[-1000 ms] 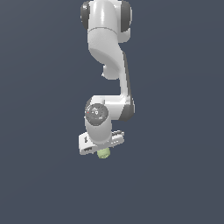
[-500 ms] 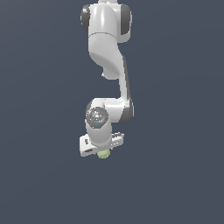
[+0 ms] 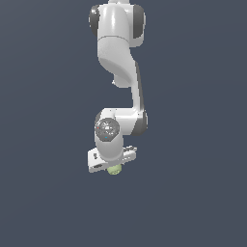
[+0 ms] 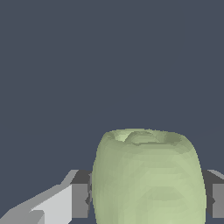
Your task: Pick up the object and move it to a goal position.
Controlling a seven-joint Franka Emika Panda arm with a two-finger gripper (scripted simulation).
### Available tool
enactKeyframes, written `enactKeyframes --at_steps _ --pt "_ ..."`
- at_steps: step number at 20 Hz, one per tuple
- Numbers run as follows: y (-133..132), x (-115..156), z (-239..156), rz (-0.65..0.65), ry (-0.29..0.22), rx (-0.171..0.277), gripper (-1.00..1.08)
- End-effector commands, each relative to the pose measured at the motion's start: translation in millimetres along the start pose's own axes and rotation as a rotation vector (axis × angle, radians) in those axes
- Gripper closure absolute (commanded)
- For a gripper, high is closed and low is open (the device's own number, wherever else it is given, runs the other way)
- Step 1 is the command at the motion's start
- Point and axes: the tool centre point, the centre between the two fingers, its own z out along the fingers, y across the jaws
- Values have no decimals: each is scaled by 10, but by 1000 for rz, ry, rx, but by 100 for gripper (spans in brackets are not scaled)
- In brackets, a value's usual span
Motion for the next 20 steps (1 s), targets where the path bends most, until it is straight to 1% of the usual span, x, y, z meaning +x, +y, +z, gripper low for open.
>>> enactKeyframes --at_steps 1,5,9,12,20 --pt "-22 3 -15 0 1 0 108" --pt "-141 5 -81 0 1 0 108" --pt "-375 11 -210 0 1 0 108" --pt "-640 19 -358 0 1 0 108" --pt "-1471 56 -821 -1 0 -1 108"
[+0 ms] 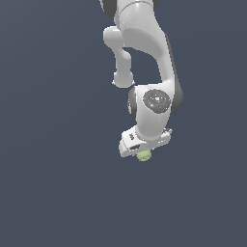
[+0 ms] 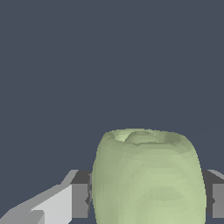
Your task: Pick up the object and move it to a goal position.
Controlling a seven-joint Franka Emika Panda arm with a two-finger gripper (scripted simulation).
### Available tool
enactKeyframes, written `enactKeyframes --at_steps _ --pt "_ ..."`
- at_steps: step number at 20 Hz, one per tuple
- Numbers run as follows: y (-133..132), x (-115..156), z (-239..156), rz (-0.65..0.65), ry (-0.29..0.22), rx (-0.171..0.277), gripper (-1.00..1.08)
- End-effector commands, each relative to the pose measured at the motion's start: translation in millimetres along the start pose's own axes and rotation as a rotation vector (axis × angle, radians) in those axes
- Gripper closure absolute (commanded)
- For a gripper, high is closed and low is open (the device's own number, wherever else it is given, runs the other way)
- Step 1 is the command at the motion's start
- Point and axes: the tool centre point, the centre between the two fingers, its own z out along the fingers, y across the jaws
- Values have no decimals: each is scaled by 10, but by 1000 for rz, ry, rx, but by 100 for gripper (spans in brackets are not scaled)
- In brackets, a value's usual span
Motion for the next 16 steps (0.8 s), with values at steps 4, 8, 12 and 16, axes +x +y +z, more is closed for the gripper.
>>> enactKeyframes --at_steps 4,8,12,16 --pt "-533 30 -302 1 0 0 108" --pt "-817 56 -464 1 0 0 108" --pt "-961 76 -546 1 0 0 108" --pt "-973 91 -556 1 0 0 108"
